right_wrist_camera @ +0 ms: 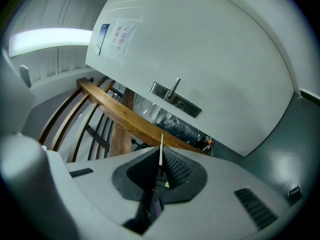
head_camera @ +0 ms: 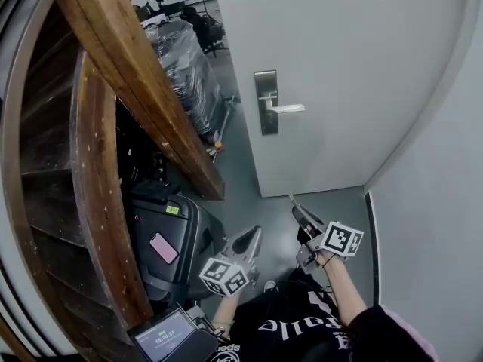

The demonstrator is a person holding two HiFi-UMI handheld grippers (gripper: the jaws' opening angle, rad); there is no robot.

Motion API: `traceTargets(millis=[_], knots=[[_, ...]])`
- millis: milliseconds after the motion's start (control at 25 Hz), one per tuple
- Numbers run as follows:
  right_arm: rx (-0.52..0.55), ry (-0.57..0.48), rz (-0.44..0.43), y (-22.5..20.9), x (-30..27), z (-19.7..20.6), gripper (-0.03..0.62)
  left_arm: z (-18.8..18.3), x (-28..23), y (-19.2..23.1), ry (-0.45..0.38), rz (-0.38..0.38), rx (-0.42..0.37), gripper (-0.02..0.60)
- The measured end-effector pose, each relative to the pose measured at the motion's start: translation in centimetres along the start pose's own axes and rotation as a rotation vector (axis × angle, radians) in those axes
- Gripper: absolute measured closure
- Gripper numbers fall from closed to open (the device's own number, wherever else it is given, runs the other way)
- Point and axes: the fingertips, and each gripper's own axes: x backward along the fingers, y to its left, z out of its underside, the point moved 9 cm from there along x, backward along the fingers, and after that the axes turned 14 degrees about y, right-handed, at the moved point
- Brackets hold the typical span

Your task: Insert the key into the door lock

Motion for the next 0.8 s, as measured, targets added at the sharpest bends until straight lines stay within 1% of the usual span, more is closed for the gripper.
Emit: traceTargets(millis=[120,240,520,680,800], knots=[[-0.044,-0.019,-0.026,-1.9,-2.9,-3.6,0.560,-0.8,-1.6,1.5,-0.007,-0.017,0.013,0.575],[-0.076,-0.026,-0.049,-3.8,-5.9,-7.4,0.560,-2.2,-3.4,3.4,-0.034,-0.051,0.014,0.575],[-0.051,-0.025,-0.050,-7.9,-12.1,-15.4,0.560,-5.8,-8.0,7.1,-0.110,-0.134,0.013,0.575],[-0.102,-0.006,-0.077,-9.6,-16.2,-18.8,0.560,-7.3,-10.5,8.5,-0.126,-0.171,0.028,0.575],[-0.146,-0.004,-0.089,-10.6,-18.4,-20.4,0.560,-7.8,-11.7,9.0,-0.129,-0.188,0.030,0.575]])
